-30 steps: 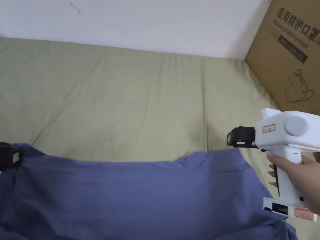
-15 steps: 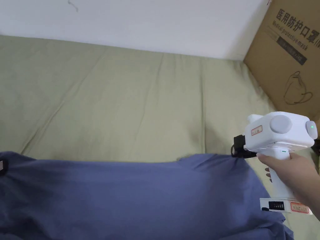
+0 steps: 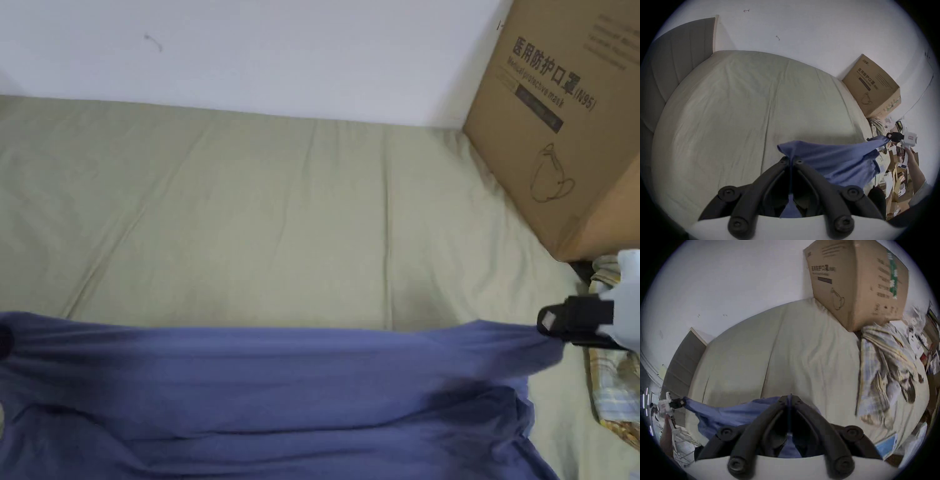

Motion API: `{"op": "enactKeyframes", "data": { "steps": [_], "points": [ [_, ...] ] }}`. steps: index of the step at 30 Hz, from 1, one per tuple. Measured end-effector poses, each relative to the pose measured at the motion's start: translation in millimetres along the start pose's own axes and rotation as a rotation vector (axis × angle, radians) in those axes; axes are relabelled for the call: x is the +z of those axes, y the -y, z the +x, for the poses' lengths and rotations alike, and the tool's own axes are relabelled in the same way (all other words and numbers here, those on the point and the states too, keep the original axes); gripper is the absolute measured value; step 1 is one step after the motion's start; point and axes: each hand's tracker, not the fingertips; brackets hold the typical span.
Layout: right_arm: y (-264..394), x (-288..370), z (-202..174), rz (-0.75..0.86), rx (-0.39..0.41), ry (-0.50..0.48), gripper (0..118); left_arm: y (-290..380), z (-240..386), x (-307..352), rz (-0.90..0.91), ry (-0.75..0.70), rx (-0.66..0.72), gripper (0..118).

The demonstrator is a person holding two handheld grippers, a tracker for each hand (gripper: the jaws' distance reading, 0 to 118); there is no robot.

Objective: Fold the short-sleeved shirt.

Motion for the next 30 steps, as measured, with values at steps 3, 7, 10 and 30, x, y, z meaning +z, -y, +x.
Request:
{"op": "enactKeyframes", "data": {
  "steps": [3,7,10,30],
  "points": [
    [45.2,10.5,11.4,-0.067,-0.033,0.008,4,30.3,3.4,7.1,-0.050,0.010,-0.005,1],
    [101.5,0.1,25.4,-0.174,-0.076,0.034,4,74.1,-16.3,-3.8,-0.141,-0.008,-0.042,1],
    [124.2,-27.0,43.7,-0.232,-0.075,0.061,4,102.0,-21.3,-13.6,-0.224,-0.030,-0.024,1],
    [113.6,16.2,-136.7,0.062,0.248,0.167,94,101.6,100.4,10.4,0.164,-0.258,-0.113,113]
  ]
}}
